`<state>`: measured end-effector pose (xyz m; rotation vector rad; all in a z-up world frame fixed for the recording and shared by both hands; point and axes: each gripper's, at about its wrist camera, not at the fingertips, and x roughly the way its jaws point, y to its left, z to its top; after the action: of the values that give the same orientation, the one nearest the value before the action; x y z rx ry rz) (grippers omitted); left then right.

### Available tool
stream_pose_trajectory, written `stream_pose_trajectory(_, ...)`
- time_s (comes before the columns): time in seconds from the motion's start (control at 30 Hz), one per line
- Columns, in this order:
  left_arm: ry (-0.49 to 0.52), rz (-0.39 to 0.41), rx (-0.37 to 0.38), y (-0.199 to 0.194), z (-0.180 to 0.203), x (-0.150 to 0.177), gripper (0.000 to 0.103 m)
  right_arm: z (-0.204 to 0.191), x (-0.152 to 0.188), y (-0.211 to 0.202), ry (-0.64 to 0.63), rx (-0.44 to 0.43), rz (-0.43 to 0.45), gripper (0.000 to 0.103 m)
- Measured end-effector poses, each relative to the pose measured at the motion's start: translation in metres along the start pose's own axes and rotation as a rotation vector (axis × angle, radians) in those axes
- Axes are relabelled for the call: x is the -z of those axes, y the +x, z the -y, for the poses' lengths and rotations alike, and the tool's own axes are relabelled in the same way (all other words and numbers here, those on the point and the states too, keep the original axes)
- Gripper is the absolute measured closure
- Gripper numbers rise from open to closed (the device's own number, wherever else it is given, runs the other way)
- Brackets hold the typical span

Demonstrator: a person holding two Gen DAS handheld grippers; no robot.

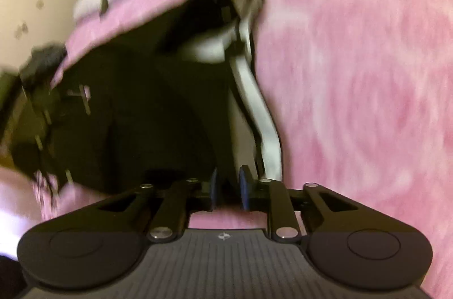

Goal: Fold clothes

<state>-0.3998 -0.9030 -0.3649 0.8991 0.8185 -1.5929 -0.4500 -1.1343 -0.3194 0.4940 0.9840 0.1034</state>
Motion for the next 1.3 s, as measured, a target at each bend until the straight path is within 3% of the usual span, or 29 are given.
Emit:
stream_pose_trajectory(0.1, -0.042, 0.024, -0.011, -0.002, 0.001, 0.001, 0.024, -0.005, -0.039, 0.013, -0.064, 0.001, 0.073, 0.051)
stream_pose_trajectory(0.33, -0.085, 0.059, -0.076, -0.013, 0.001, 0.001, 0.021, -0.002, -0.142, 0.101, -0.363, 0.036, 0.092, 0.050)
stream_pose_trajectory(0.4, -0.107, 0.060, -0.081, -0.012, -0.001, 0.002, 0.020, -0.004, -0.160, 0.121, -0.410, 0.000, 0.099, 0.050)
stream_pose_trajectory(0.5, -0.133, 0.054, -0.086, -0.009, -0.002, 0.002, 0.020, -0.009, -0.174, 0.152, -0.490, -0.063, 0.033, 0.054)
stream_pose_trajectory(0.53, -0.141, 0.054, -0.086, -0.009, -0.002, 0.002, 0.020, -0.009, -0.176, 0.159, -0.483, -0.077, -0.037, 0.062)
stream_pose_trajectory(0.57, -0.149, 0.055, -0.086, -0.010, -0.003, 0.001, 0.020, -0.008, -0.178, 0.165, -0.467, -0.092, -0.115, 0.086)
stream_pose_trajectory(0.6, -0.153, 0.058, -0.086, -0.010, -0.003, 0.001, 0.020, -0.004, -0.181, 0.162, -0.408, -0.131, -0.165, 0.094)
stream_pose_trajectory(0.77, -0.130, 0.063, -0.071, -0.009, -0.005, -0.006, 0.018, 0.028, -0.190, 0.127, -0.058, -0.423, -0.328, 0.096)
stream_pose_trajectory(0.9, -0.101, 0.069, -0.070, -0.004, -0.008, -0.013, 0.018, 0.069, -0.186, 0.120, 0.107, -0.240, -0.300, 0.093)
stream_pose_trajectory(0.93, -0.100, 0.074, -0.074, -0.004, -0.010, -0.014, 0.018, 0.074, -0.181, 0.116, 0.120, -0.154, -0.264, 0.090)
stream_pose_trajectory(0.97, -0.099, 0.078, -0.079, -0.004, -0.011, -0.016, 0.018, 0.079, -0.176, 0.112, 0.131, -0.059, -0.222, 0.072)
stream_pose_trajectory(1.0, -0.097, 0.083, -0.089, -0.004, -0.013, -0.017, 0.018, 0.083, -0.169, 0.106, 0.154, -0.010, -0.182, 0.064)
stream_pose_trajectory(1.17, -0.091, 0.097, -0.152, 0.004, -0.022, -0.022, 0.016, 0.059, -0.123, 0.083, 0.126, -0.088, -0.087, 0.063)
stream_pose_trajectory(1.3, -0.091, 0.088, -0.168, 0.007, -0.029, -0.024, 0.015, 0.036, -0.099, 0.084, 0.080, -0.090, -0.112, 0.062)
